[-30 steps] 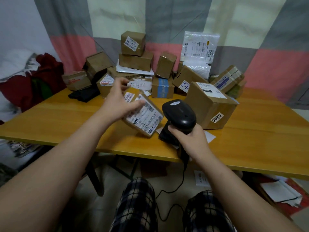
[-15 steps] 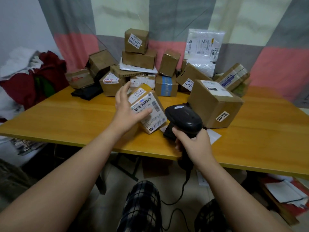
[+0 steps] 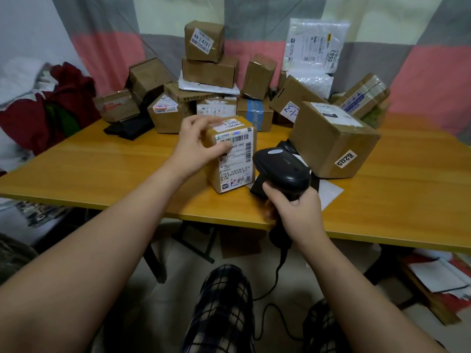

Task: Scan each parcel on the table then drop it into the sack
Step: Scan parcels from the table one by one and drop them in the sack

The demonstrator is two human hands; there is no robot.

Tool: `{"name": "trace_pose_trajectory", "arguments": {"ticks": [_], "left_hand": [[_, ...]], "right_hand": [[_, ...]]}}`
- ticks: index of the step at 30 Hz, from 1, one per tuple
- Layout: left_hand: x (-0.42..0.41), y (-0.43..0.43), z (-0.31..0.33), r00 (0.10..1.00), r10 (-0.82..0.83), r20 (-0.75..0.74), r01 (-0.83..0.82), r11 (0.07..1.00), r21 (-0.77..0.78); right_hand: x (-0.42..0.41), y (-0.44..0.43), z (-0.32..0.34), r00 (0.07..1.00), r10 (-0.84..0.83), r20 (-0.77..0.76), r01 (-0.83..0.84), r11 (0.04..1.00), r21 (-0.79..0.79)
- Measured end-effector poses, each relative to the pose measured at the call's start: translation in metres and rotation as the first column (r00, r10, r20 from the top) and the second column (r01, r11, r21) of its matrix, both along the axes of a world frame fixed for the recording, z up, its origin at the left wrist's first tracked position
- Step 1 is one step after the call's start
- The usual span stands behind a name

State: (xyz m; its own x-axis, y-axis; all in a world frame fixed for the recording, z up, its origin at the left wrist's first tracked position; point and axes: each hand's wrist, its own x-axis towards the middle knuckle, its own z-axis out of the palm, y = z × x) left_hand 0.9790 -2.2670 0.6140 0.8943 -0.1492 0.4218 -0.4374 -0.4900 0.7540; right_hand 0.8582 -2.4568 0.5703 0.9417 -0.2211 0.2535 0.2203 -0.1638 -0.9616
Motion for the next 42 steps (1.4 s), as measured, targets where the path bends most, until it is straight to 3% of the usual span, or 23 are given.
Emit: {"name": "trace_pose_trajectory", "arguments": {"ticks": [6, 16, 30, 36, 42], "left_hand": [[-0.018, 0.003, -0.048, 0.981, -0.030, -0.193, -0.005, 0.984, -0.180], [-0.015, -0.003, -0.049, 0.978, 0.029, -0.206, -0.075, 0.973, -0.217], [-0.027, -0.001, -0.049, 0.979, 0.039, -0.201, -0.093, 0.958, -0.270], [-0.078, 0.030, -0.054, 0.942, 0.283, -0.179, -0.333, 0.853, -0.403], [-0.176, 0.087, -0.081, 0.793, 0.573, -0.209, -0.605, 0.699, -0.381]], "right_hand": [[0.002, 0.007, -0.002, 1.000, 0.001, 0.011, -0.001, 1.000, -0.024], [0.006, 0.012, 0.003, 1.000, -0.007, 0.014, 0.009, 0.994, -0.111], [0.008, 0.019, 0.009, 0.992, 0.123, -0.011, -0.124, 0.991, -0.048], [0.016, 0.046, 0.013, 0.943, 0.333, 0.002, -0.332, 0.940, -0.079], [0.007, 0.102, -0.003, 0.792, 0.604, -0.092, -0.610, 0.775, -0.168]]}}
